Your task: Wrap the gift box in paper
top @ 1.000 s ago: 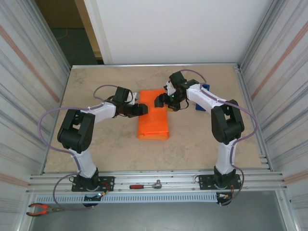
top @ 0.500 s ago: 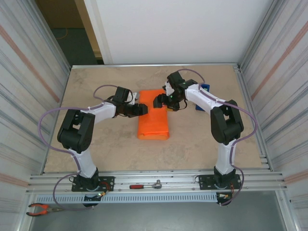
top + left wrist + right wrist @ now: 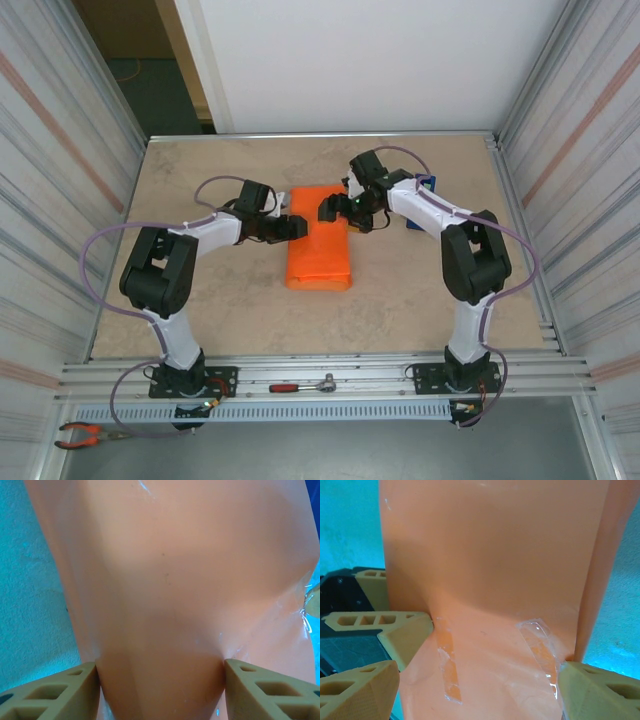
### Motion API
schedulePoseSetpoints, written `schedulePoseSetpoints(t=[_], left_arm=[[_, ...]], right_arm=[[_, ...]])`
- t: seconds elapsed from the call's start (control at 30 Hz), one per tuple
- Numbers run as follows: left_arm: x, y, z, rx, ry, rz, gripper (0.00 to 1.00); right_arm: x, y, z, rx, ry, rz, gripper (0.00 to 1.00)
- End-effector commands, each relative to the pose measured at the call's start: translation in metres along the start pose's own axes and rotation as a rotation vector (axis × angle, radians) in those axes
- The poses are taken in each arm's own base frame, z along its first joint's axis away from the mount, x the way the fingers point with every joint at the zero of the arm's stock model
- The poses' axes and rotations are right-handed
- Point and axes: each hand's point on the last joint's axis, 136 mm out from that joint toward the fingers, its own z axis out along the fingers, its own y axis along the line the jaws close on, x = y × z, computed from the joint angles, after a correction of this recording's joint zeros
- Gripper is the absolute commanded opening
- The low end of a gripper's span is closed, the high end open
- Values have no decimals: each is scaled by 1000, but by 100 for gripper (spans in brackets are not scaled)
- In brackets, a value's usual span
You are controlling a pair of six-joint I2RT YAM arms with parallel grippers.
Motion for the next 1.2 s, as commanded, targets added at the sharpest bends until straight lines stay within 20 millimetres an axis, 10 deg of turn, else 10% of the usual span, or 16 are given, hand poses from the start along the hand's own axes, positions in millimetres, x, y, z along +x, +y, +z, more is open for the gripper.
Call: schedulePoseSetpoints(t=[0.0,0.73,0.97,1.17], left_arm=[[65,47,19,-175,195,-72,61],[65,48,19,-175,197,-71,60],[64,47,19,-174,196,-70,60],[65,47,20,-172,198,-69,60]], right_arm=[[-6,-30,-8,63,-44,122,83],[-5,-54,-8,97,-35,155,88],[-12,-39,-37,93,-113,61,86],[-12,-44,-51,245,-129,-96,45]])
